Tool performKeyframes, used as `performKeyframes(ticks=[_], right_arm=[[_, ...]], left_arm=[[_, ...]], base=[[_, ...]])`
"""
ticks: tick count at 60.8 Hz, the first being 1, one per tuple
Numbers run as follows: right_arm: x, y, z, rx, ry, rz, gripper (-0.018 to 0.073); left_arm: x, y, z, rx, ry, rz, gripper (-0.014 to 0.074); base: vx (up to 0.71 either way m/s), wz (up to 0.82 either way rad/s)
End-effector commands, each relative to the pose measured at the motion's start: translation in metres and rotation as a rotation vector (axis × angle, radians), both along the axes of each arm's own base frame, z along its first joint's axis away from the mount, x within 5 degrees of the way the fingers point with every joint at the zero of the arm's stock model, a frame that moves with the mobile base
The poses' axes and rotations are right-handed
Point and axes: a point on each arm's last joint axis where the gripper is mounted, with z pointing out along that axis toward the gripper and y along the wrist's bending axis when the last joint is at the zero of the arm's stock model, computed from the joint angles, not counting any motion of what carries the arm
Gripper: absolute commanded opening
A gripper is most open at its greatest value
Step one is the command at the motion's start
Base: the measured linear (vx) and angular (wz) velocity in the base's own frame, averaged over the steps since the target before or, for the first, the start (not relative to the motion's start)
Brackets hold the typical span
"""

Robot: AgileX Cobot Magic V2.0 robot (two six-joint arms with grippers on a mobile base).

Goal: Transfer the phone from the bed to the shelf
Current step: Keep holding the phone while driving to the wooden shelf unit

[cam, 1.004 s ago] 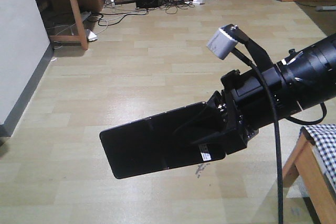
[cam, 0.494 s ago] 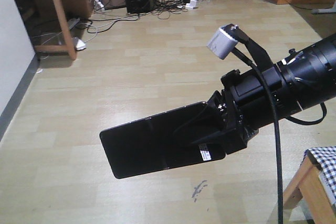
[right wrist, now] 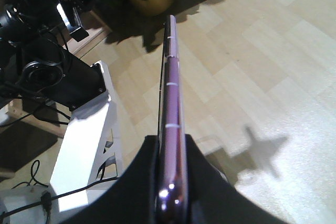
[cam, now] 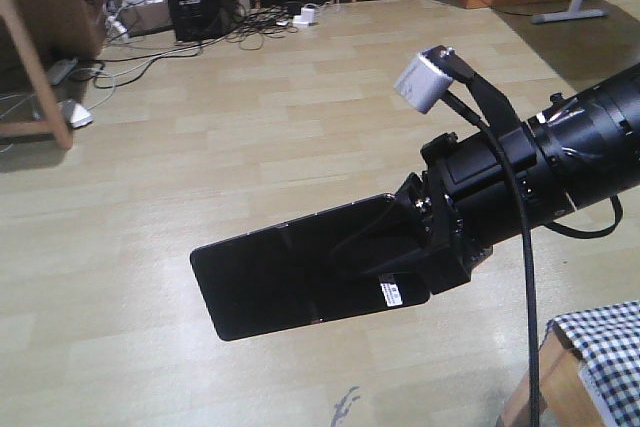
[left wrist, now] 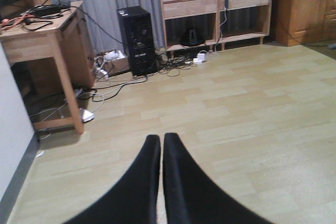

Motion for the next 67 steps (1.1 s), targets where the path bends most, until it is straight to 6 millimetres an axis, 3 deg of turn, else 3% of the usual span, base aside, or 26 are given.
performKeyframes(ticks=[1, 67], right_arm=[[-0.0127, 0.0006, 0.0206, 0.087, -0.001, 0.043, -0.0001], [-0.0127, 0.0006, 0.0206, 0.087, -0.001, 0.043, -0.0001]], left_arm=[[-0.0011, -0.0005, 0.0156, -0.004, -0.106, -0.004, 0.0001], [-0.0011, -0.0005, 0.0156, -0.004, -0.106, -0.004, 0.0001]], base=[[0.31, -0.26], [0.35, -0.09]])
